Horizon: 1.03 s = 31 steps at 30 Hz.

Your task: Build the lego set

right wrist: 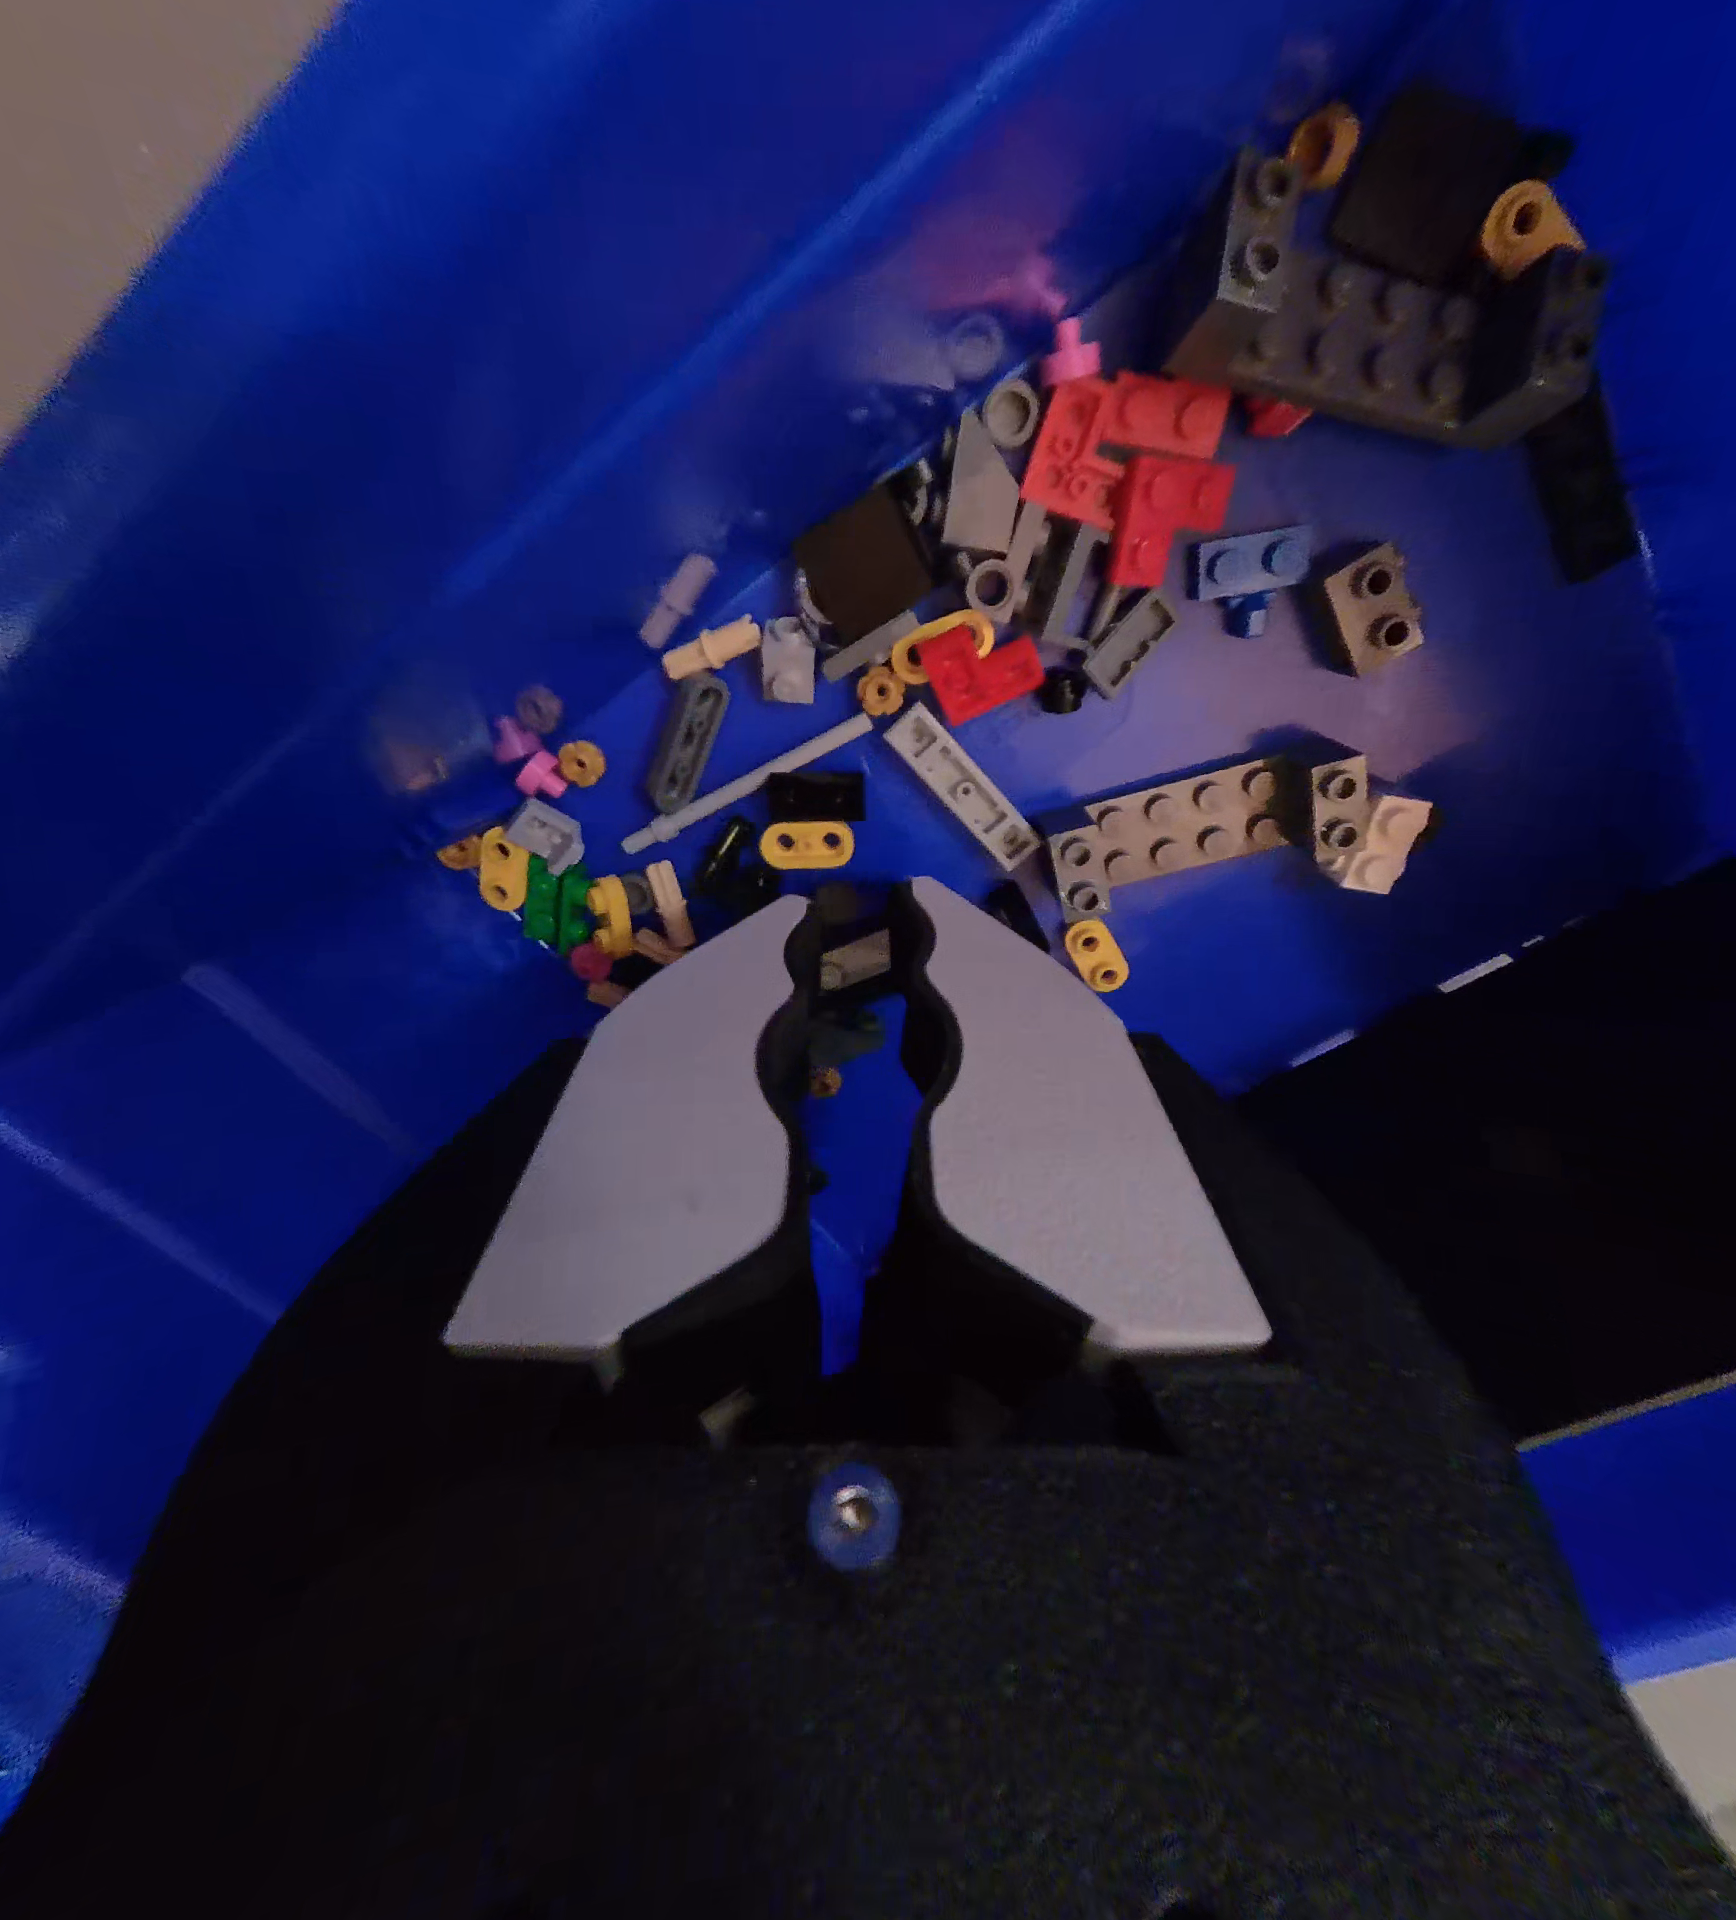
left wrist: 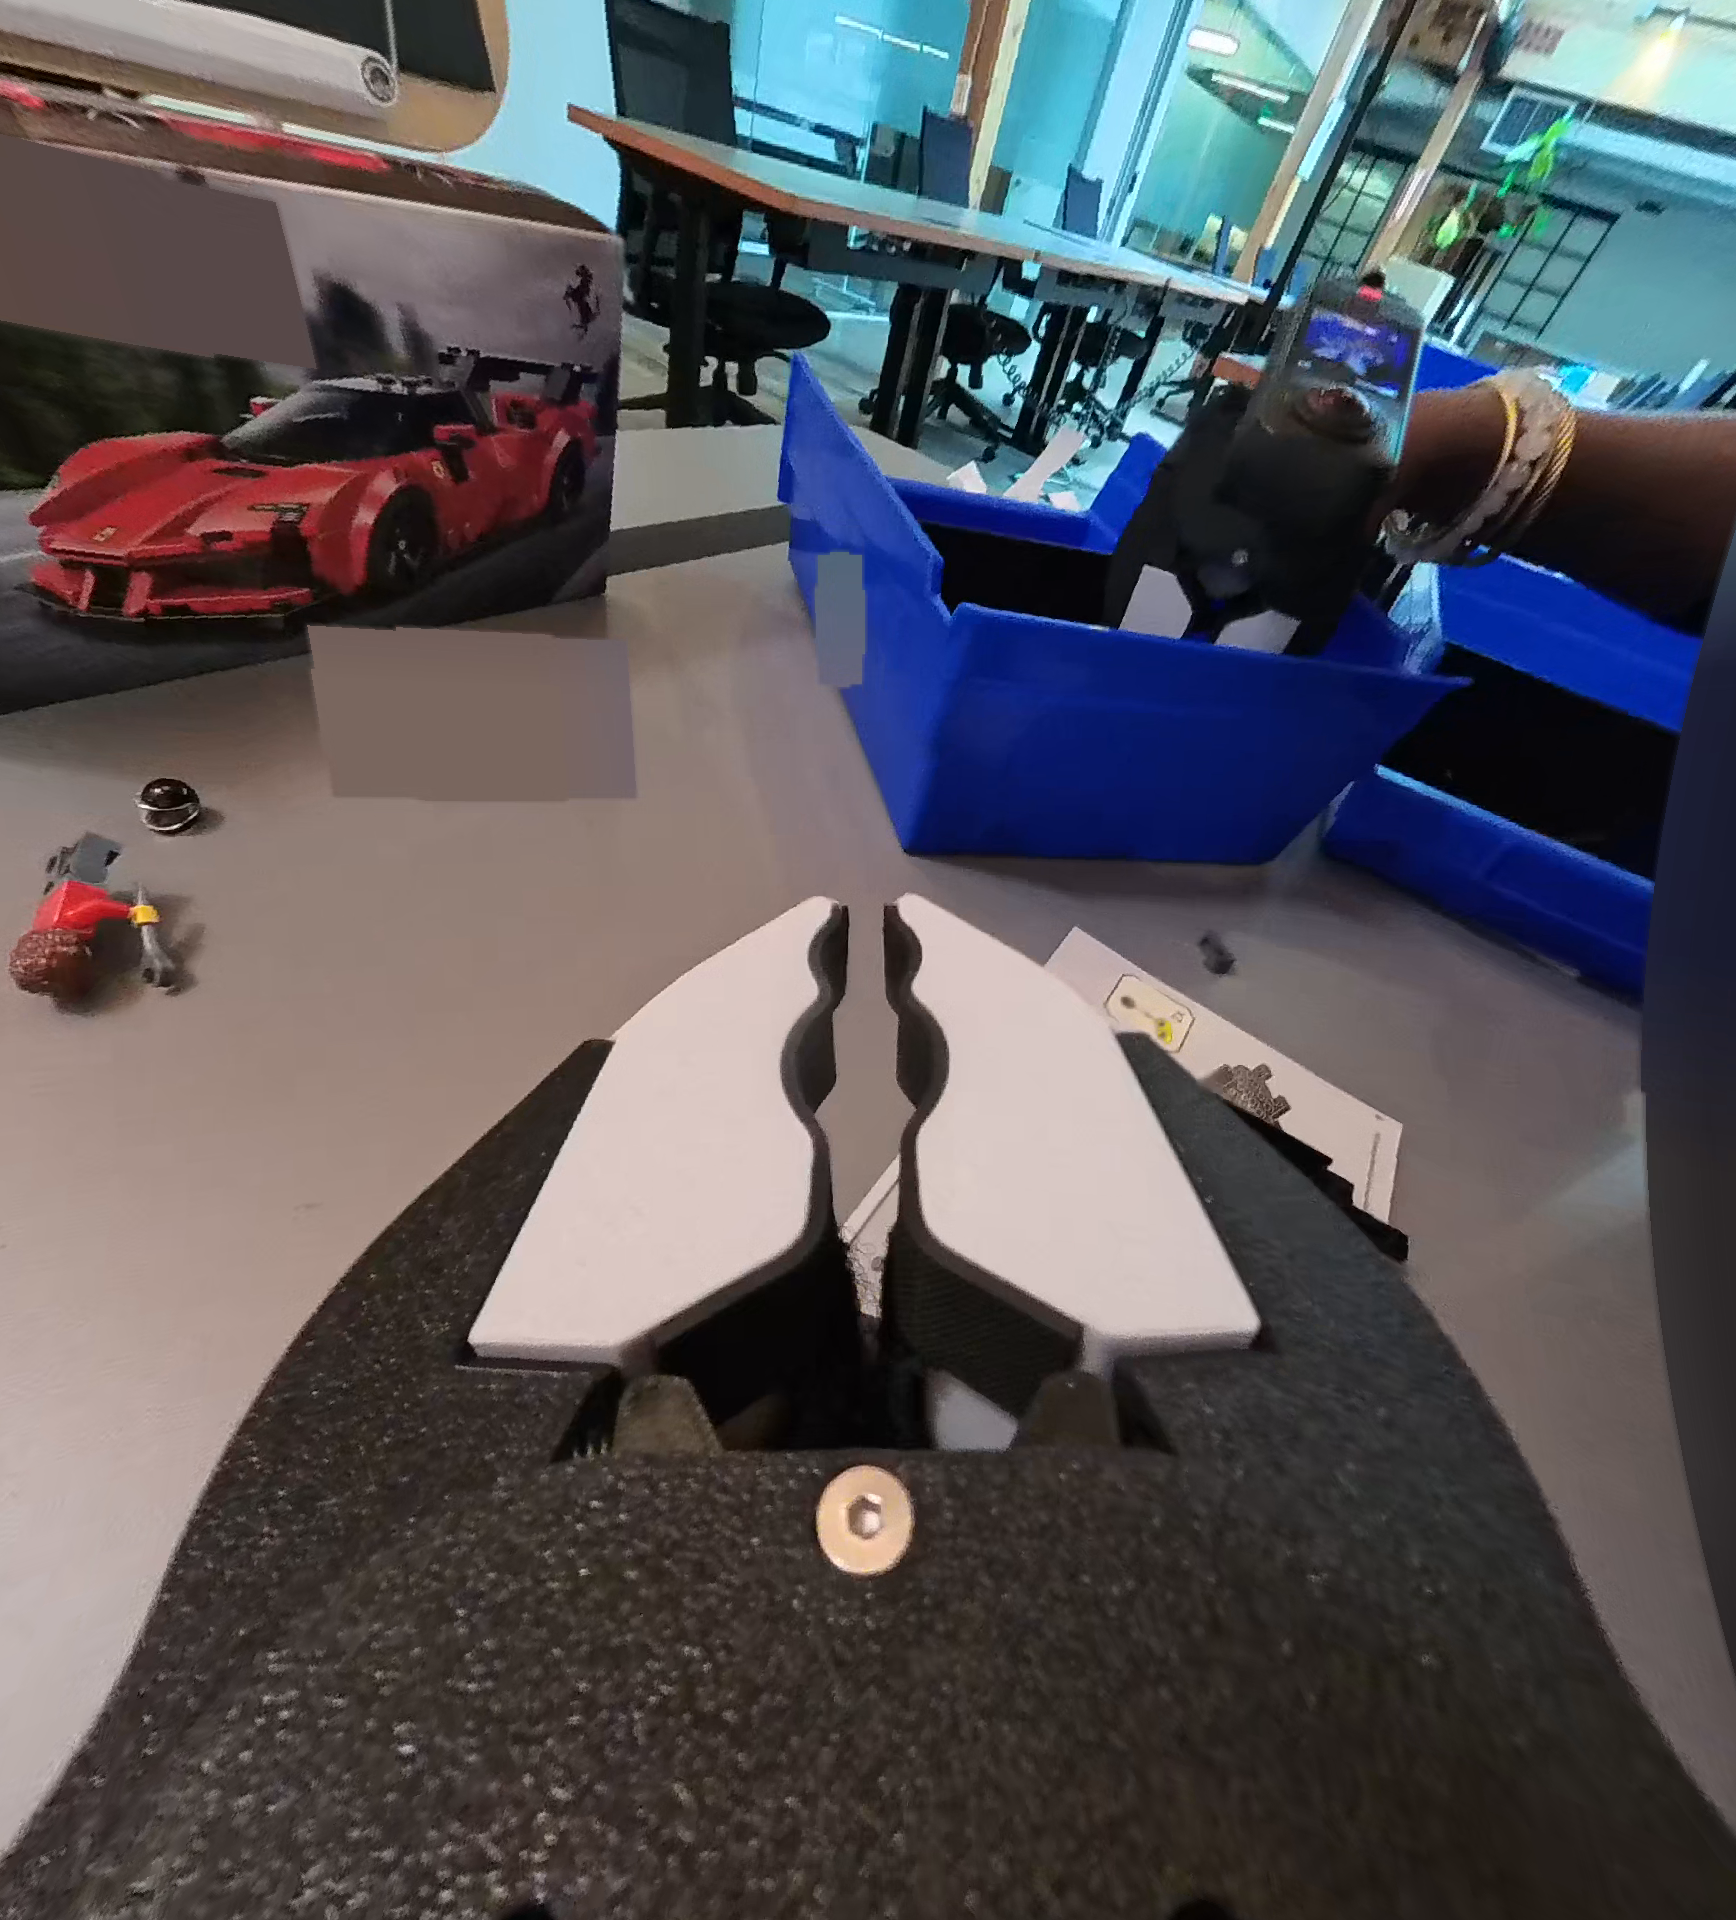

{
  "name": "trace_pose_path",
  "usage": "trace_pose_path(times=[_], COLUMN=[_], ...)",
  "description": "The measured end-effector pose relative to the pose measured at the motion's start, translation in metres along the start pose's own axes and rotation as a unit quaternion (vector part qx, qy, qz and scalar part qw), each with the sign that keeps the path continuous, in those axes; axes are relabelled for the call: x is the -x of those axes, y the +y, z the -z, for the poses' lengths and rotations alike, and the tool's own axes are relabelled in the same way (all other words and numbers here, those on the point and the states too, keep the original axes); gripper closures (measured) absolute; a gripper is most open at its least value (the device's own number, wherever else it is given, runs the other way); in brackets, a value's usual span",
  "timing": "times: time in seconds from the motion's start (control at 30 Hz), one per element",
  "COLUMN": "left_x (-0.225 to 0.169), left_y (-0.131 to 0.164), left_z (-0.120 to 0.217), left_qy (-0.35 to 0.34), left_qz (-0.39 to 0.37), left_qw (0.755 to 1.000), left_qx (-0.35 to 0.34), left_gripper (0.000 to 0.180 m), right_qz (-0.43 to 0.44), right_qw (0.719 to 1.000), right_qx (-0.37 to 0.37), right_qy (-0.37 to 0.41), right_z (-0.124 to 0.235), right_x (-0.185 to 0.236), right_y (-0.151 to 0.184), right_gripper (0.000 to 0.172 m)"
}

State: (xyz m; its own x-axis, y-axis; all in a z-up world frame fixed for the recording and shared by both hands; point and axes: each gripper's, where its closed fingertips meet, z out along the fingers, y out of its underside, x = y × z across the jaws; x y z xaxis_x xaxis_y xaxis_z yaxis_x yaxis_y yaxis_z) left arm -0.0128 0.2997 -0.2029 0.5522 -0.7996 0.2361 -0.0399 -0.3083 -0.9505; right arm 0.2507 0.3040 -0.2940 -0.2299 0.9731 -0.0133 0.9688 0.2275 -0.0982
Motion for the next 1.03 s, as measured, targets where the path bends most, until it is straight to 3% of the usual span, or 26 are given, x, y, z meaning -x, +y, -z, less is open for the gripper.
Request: trace_pose_path(times=[0.73,0.83,0.9,0.97,1.03], left_x=[-0.002,-0.007,-0.013,-0.022,-0.033], left_y=[0.01,0.014,0.014,0.007,-0.011], left_z=[0.004,0.005,0.005,0.003,0.002], left_qy=[0.0,0.009,0.016,0.016,0.005], left_qz=[-0.016,-0.04,-0.076,-0.128,-0.197], left_qw=[0.999,0.998,0.995,0.991,0.98], left_qx=[0.03,0.047,0.054,0.044,0.002], left_gripper=[0.172,0.166,0.15,0.135,0.133], right_qz=[0.004,-0.054,-0.124,-0.2,-0.246], right_qw=[1.0,0.995,0.975,0.928,0.868], right_qx=[-0.006,-0.08,-0.182,-0.31,-0.421], right_qy=[0.005,0.021,0.006,-0.042,-0.099], right_z=[0.006,0.037,0.068,0.106,0.143], right_x=[0.0,-0.008,-0.01,-0.008,-0.003], right_y=[-0.002,-0.018,-0.045,-0.083,-0.12], right_gripper=[0.168,0.168,0.168,0.169,0.168])
